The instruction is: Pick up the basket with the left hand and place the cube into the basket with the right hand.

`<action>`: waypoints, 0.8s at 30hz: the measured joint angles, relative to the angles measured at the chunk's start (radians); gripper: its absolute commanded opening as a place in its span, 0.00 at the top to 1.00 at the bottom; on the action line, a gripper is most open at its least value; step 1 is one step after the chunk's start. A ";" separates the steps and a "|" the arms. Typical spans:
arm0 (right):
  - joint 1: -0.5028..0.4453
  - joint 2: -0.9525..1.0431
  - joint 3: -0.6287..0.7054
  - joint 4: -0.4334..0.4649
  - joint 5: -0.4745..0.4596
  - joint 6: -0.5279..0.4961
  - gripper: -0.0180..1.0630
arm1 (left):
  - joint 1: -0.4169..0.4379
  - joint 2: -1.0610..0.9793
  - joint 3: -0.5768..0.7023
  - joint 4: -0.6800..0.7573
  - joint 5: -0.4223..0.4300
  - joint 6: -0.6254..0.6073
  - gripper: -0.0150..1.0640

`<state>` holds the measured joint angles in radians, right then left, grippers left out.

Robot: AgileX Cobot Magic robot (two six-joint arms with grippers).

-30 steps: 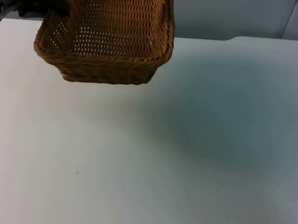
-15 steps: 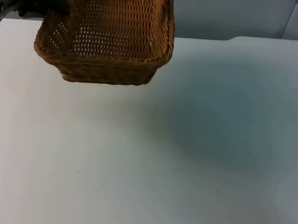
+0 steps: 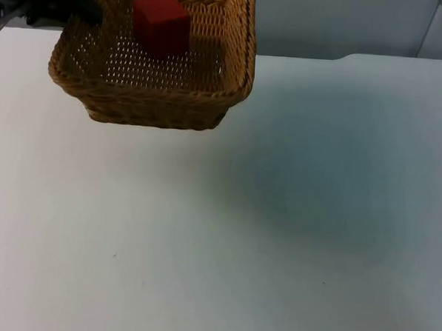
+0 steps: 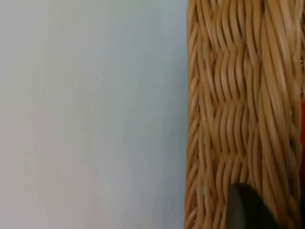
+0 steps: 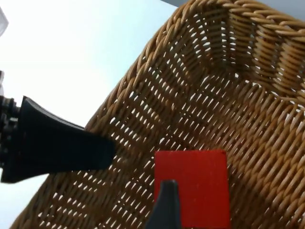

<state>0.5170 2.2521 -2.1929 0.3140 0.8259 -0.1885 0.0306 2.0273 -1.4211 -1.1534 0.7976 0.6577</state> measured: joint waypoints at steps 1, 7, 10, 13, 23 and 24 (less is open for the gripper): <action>0.000 0.000 0.000 0.000 0.000 0.000 0.32 | 0.000 0.000 0.000 0.000 0.000 0.000 0.99; -0.017 -0.014 -0.067 -0.083 0.011 0.095 0.66 | 0.000 0.000 0.000 0.000 0.000 0.000 0.99; -0.055 -0.043 -0.135 -0.193 0.069 0.128 0.96 | 0.000 0.000 0.000 0.000 0.000 0.000 0.99; -0.128 -0.105 -0.203 -0.314 0.146 0.206 0.99 | 0.000 0.000 0.000 0.000 0.000 0.000 0.99; -0.340 -0.252 -0.220 -0.406 0.331 0.296 0.99 | 0.000 0.000 0.000 0.000 0.000 0.000 0.99; -0.362 -0.269 -0.220 -0.431 0.345 0.311 0.99 | 0.000 0.000 0.000 0.000 0.000 0.000 0.99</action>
<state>0.1549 1.9830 -2.4126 -0.1172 1.1709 0.1225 0.0306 2.0273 -1.4211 -1.1534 0.7976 0.6577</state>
